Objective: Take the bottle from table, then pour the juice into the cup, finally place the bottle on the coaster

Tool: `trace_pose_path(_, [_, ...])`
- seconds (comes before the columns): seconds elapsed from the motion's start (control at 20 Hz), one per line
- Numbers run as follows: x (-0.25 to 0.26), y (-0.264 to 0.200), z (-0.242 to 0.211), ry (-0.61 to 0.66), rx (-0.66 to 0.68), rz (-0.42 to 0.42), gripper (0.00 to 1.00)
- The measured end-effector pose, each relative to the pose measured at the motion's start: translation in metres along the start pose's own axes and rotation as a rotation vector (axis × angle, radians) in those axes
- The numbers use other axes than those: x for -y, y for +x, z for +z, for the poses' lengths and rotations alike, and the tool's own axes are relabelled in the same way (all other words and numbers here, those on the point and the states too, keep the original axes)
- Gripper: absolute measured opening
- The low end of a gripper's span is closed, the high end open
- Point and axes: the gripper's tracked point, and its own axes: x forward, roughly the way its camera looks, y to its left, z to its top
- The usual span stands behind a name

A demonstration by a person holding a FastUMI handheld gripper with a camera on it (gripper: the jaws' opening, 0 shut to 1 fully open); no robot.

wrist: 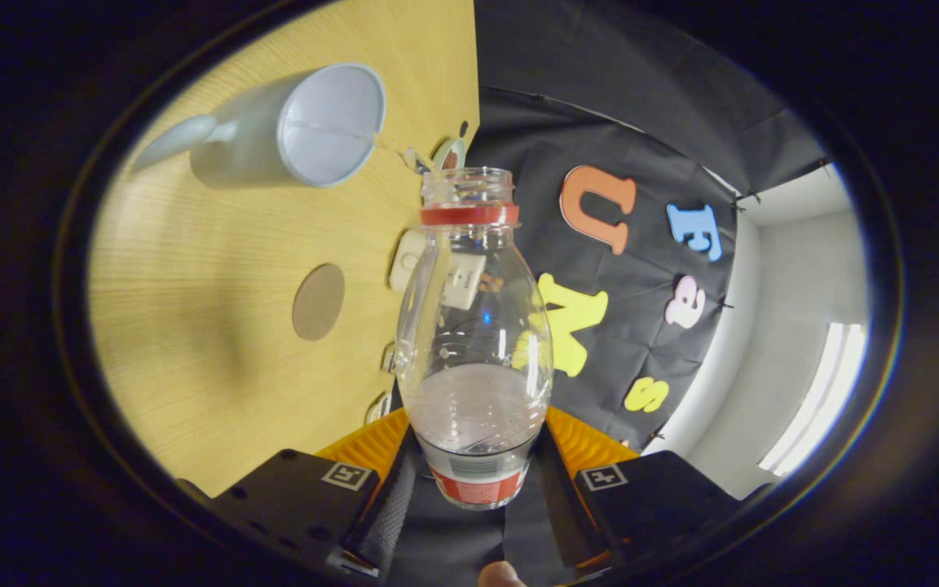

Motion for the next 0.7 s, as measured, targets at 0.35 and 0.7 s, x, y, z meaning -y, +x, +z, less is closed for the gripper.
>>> trace_pose_path(0.35, [0.0029,-0.0019,0.0012,-0.027,0.001,-0.006,0.78])
trace_pose_path(0.7, [0.0056,-0.0011,0.0012,-0.06,0.003,-0.002,0.78])
